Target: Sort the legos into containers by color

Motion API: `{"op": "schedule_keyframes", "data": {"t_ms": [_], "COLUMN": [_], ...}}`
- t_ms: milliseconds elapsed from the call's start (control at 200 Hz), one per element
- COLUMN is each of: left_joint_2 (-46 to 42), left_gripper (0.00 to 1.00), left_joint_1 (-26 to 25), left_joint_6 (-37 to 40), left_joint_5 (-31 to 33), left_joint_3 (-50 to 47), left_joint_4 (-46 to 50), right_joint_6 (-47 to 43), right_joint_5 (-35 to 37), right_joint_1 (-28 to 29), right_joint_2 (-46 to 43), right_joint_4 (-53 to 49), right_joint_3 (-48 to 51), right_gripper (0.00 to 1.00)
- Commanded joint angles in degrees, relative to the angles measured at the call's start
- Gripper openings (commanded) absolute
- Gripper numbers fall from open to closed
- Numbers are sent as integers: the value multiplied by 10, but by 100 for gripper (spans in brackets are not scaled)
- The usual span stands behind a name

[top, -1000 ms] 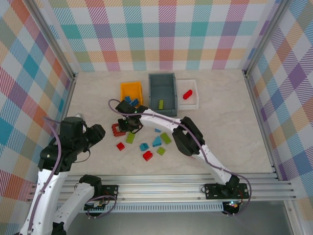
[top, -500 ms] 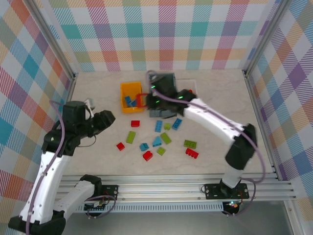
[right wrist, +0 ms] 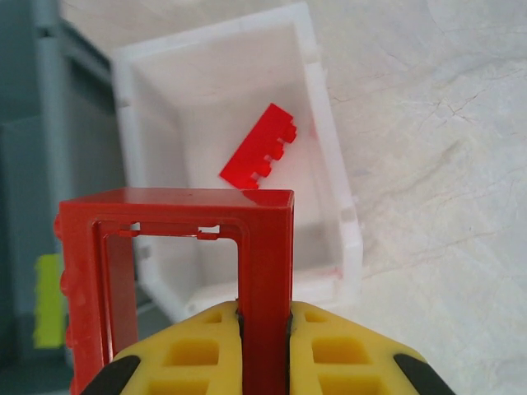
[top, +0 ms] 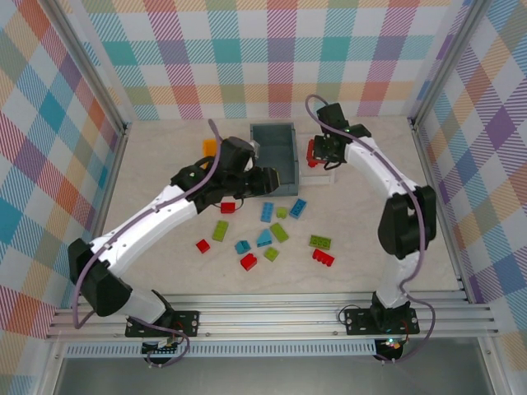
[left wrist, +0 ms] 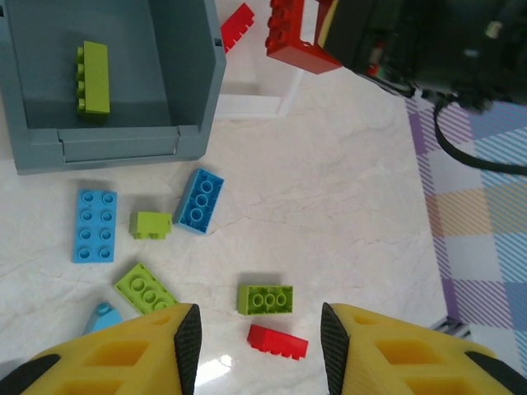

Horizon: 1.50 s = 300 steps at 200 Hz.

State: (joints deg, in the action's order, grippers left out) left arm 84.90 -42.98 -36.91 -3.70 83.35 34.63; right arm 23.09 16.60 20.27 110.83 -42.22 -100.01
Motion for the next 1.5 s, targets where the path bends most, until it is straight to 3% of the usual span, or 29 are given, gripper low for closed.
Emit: {"op": "schedule_keyframes", "data": {"t_ms": [0, 525, 740, 965, 1195, 1325, 1495], "left_joint_2": [10, -13, -31, -48, -69, -54, -43], "left_gripper": [44, 44, 44, 44, 46, 49, 60], "left_joint_1": [-19, -25, -27, -32, -28, 10, 90], "left_joint_6": [-5, 7, 6, 4, -11, 16, 94], "left_joint_5": [32, 41, 47, 58, 102, 92, 26], "left_joint_3": [28, 10, 3, -5, -38, -52, -145], "left_joint_4": [-32, -15, -11, 5, 74, 161, 177], "right_joint_6": [-34, -48, -49, -58, -64, -58, -32], "right_joint_5": [23, 34, 36, 17, -18, -100, -256], "right_joint_1": [-5, -11, -11, -10, 10, 63, 180], "right_joint_2": [47, 239, 220, 149, -38, -200, -396], "right_joint_4": [-27, -120, -124, -103, -32, 47, 182], "right_joint_3": [-56, -295, -293, -263, -116, 76, 328], "right_gripper": [11, 17, 39, 40, 41, 48, 66]}}
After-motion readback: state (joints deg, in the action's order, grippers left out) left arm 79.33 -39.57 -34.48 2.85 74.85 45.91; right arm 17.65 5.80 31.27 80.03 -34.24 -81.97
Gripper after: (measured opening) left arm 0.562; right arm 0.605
